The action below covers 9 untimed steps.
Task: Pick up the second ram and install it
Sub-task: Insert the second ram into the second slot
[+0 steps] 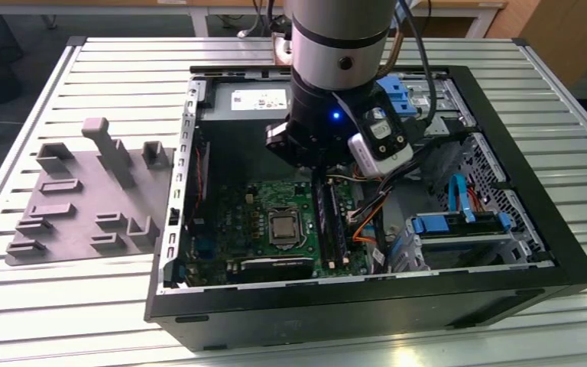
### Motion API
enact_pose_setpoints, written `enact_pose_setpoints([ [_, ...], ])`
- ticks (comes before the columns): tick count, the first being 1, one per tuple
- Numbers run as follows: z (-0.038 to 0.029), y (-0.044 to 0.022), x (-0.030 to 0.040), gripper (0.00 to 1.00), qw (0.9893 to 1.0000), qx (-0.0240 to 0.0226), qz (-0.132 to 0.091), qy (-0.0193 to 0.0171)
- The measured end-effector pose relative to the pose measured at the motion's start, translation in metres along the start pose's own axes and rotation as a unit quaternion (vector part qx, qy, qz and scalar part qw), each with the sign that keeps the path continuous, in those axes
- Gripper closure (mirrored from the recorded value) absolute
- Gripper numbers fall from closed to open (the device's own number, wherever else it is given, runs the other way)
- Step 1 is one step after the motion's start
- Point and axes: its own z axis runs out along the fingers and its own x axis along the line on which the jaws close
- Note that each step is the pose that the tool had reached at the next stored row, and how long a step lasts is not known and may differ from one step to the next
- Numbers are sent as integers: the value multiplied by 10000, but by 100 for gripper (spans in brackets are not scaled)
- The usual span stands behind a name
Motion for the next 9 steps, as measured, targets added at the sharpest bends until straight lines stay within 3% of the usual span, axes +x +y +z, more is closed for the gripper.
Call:
enact_pose_setpoints([
  [9, 144, -19, -2, 86, 10000, 3, 36, -1],
])
